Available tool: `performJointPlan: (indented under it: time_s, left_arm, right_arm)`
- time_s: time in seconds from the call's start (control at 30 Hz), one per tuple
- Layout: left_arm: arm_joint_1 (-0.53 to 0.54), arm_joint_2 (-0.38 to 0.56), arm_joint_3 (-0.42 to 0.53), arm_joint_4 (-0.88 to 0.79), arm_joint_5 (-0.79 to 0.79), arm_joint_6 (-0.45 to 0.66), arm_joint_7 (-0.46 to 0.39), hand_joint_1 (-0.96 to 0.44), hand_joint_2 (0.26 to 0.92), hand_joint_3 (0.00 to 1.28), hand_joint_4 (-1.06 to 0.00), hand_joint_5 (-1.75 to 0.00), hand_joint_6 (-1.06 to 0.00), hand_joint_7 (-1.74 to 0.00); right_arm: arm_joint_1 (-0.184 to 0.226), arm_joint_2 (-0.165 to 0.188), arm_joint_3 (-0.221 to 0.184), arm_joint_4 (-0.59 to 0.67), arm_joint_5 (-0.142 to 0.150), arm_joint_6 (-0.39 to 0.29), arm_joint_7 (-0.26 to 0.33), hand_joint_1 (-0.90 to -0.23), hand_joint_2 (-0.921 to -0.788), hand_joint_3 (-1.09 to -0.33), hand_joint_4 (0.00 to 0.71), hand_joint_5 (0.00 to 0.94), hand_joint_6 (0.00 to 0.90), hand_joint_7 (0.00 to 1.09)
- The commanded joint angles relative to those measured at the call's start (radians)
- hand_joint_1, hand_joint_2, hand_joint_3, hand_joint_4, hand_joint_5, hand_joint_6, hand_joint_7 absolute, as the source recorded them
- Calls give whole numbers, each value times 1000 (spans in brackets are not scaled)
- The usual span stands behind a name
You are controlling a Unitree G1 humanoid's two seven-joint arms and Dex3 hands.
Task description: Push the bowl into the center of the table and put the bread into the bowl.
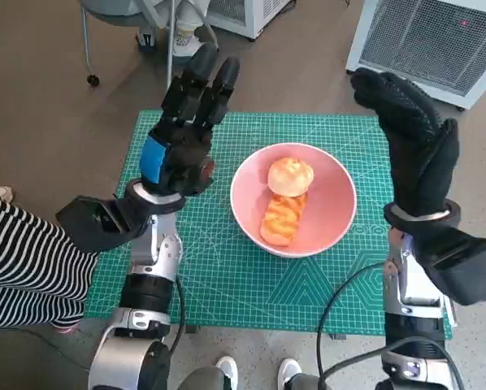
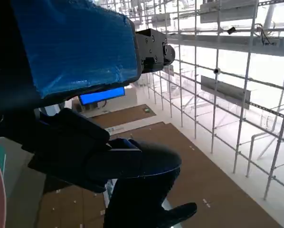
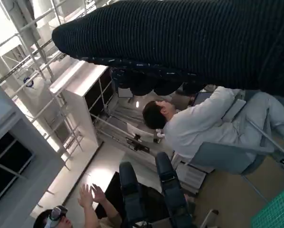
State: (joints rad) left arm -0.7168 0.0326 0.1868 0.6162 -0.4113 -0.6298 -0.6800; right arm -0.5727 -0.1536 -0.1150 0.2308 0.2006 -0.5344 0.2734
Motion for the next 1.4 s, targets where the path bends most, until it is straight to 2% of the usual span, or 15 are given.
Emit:
performJointPlan:
  time_s: [0.03,0.73,1.4]
  left_arm:
    - [-25,6,4,8,-15,1,-17,-671,921,492,1,1,1,-129]
    - [-31,3,15,2,-33,32,-20,-703,921,429,-57,-19,1,-300]
    - [-40,17,15,11,-17,9,-27,-707,921,475,-40,-5,1,-183]
  right_arm:
    - [15,-6,-2,3,6,9,11,-690,-921,-726,219,0,122,378]
    - [19,-6,-4,16,6,0,20,-707,-921,-717,219,0,122,379]
    - [13,-2,0,-7,9,26,17,-710,-921,-701,217,0,121,381]
